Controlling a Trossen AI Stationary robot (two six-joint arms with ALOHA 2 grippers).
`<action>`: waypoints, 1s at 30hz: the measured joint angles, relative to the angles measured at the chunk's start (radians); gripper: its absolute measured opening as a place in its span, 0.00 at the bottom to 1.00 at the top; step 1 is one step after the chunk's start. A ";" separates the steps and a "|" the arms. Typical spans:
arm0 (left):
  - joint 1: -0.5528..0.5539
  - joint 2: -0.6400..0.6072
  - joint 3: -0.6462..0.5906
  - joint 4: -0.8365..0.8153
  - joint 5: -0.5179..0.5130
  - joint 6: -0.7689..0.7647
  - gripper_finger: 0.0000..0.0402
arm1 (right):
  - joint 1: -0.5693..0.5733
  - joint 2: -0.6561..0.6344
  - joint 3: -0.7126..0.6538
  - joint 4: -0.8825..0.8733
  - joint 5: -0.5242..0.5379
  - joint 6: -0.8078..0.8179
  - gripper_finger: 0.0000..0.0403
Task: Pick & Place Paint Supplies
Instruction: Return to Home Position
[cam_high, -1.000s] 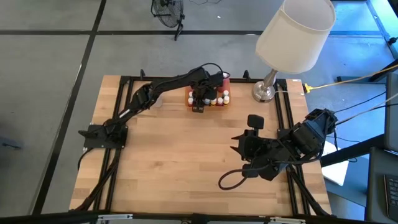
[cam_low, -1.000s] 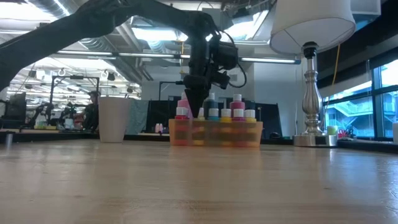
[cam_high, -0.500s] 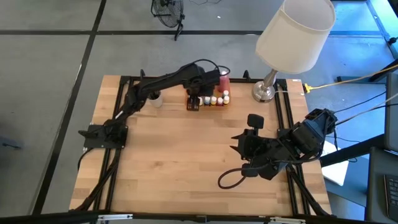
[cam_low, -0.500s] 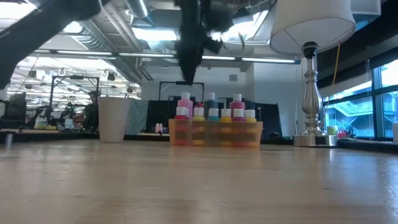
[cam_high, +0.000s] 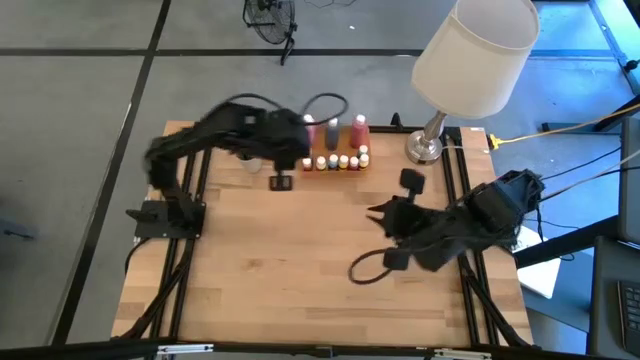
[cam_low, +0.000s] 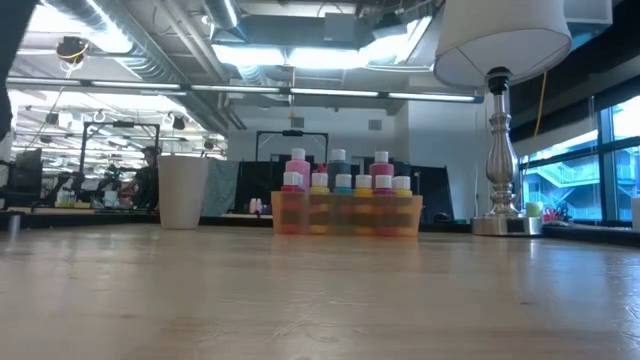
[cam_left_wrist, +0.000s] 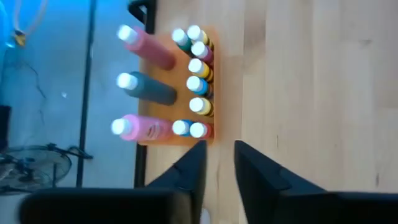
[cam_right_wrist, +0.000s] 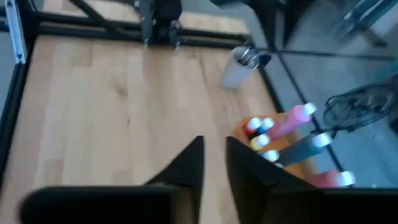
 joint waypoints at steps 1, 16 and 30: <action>-0.013 -0.034 -0.012 -0.002 -0.011 -0.008 0.17 | 0.005 -0.014 0.000 -0.002 0.012 -0.009 0.12; -0.011 -0.689 -0.520 0.122 -0.035 -0.233 0.00 | 0.038 -0.462 -0.076 -0.080 -0.016 -0.079 0.01; 0.008 -1.418 -1.383 0.928 0.247 -0.261 0.00 | 0.038 -1.211 -0.997 0.351 -0.011 0.009 0.00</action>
